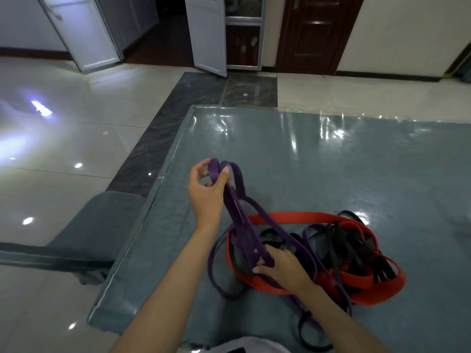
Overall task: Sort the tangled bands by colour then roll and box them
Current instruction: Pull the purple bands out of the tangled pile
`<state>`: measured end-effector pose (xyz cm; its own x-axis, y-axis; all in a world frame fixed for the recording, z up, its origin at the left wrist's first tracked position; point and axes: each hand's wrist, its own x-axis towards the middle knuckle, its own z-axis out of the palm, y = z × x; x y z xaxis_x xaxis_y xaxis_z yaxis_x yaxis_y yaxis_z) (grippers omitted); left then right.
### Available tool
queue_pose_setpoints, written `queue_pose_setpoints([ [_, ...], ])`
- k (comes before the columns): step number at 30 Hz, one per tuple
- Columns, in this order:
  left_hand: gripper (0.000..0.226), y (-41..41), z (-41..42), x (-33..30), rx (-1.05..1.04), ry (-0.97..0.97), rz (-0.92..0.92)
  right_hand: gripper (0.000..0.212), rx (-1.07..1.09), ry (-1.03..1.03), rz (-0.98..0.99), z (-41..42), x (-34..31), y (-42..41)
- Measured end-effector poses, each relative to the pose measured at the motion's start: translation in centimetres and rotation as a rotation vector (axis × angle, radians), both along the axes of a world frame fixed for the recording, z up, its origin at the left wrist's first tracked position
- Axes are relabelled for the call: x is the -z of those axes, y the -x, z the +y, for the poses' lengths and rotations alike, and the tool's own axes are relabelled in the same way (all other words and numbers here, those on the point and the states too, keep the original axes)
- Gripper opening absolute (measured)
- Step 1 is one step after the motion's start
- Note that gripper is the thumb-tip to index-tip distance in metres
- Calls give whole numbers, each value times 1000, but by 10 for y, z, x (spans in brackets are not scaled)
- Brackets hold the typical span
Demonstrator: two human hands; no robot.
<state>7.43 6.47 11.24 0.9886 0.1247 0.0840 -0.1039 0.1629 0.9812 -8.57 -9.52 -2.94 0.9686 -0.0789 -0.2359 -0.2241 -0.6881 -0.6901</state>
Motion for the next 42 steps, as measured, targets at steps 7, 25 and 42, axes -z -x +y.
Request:
queue_pose_setpoints([
  [7,32,-11,17,10,-14,-1,54,18,125,-224,-197,1,-37,-42],
  [25,69,21,-19,37,771,190,283,37,401,-779,-348,4,-166,-140],
  [42,19,-32,-31,-37,395,-120,91,67,205,-740,-176,-25,-91,-97],
])
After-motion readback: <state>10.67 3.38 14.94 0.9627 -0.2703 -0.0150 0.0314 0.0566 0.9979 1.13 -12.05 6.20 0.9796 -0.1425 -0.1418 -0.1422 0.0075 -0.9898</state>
